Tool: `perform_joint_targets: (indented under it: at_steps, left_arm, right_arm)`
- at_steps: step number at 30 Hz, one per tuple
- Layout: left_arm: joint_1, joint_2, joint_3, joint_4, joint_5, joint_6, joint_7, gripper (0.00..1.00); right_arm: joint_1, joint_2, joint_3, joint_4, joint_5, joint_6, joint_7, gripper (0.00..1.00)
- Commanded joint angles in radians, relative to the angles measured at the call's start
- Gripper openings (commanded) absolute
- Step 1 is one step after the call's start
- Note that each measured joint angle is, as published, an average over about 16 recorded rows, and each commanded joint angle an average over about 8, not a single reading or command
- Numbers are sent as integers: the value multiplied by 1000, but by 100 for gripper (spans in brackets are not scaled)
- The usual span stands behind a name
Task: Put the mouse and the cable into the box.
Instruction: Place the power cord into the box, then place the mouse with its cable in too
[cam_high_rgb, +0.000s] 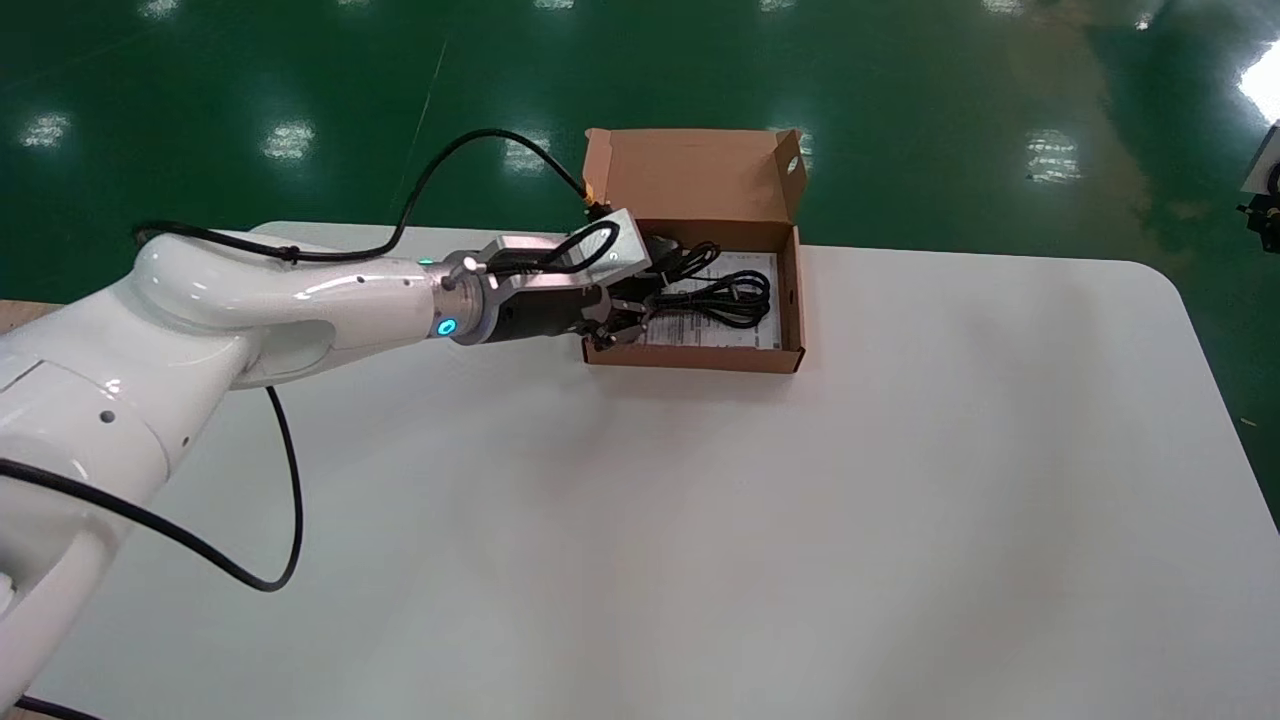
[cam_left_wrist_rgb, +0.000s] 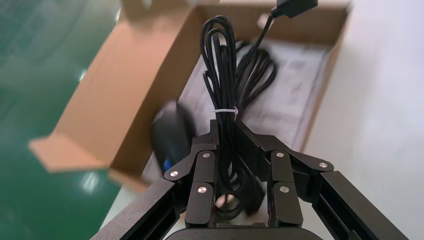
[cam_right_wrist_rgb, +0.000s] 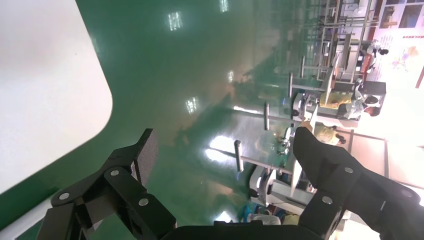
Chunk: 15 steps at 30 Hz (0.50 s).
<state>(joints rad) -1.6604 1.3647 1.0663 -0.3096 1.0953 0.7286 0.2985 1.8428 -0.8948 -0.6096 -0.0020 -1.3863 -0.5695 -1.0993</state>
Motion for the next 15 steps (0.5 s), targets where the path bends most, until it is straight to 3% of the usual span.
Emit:
perform_joint_targets:
  at_steps: [1,6,15]
  left_arm:
    - [0,0,20,6,8,-30,-19,41]
    - [0,1,52,-6,12,-60,-48,100]
    - [3,-2,59,-15,9,-66,-57,100]
  right_arm:
    - [4,5,-4,2,-5,-2,-4,100]
    - [3,17,-7,-5,-10,-7,-3,100]
    - [-5,21,-6,-6,-8,-16,4,100]
